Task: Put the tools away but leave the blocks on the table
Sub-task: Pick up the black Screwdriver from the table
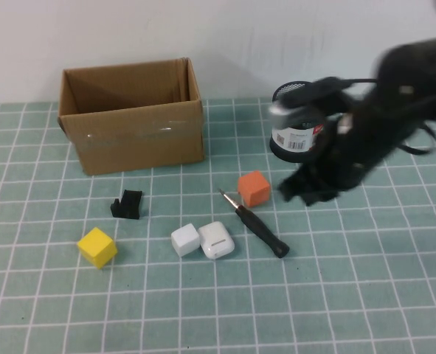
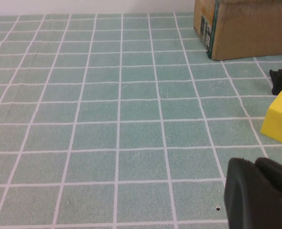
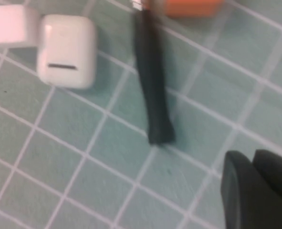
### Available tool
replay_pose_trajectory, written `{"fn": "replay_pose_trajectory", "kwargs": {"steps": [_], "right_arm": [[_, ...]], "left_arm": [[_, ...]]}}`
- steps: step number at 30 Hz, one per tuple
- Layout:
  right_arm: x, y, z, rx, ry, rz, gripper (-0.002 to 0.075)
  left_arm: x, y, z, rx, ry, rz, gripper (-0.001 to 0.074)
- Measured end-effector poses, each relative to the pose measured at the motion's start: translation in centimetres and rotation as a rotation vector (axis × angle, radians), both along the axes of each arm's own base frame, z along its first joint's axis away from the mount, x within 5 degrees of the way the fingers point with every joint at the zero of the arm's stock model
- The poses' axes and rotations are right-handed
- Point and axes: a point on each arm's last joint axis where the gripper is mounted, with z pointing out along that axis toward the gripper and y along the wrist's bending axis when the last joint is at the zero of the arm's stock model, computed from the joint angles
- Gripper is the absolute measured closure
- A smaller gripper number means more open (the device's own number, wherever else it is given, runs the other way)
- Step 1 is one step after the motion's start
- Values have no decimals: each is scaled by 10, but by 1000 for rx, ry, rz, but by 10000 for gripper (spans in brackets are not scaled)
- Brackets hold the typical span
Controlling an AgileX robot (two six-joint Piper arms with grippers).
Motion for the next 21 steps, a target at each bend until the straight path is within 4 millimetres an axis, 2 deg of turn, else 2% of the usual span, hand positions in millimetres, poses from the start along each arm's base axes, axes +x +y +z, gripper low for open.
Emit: {"fn": "replay_pose_trajectory", "kwargs": {"steps": [2, 6, 8, 14, 21], "right_arm": [[8, 13, -5, -19, 24, 21, 596], [25, 38, -12, -22, 37, 50, 374], [30, 49, -19, -36, 49, 65, 323], [46, 73, -33, -63, 65, 117, 323], [54, 77, -53, -140, 121, 122, 323]], "left_arm": [[0, 0, 0, 0, 0, 0, 735], [0, 0, 0, 0, 0, 0, 735], [0, 0, 0, 0, 0, 0, 735], [0, 0, 1, 0, -2, 0, 736], [0, 0, 1, 0, -2, 0, 736]]}}
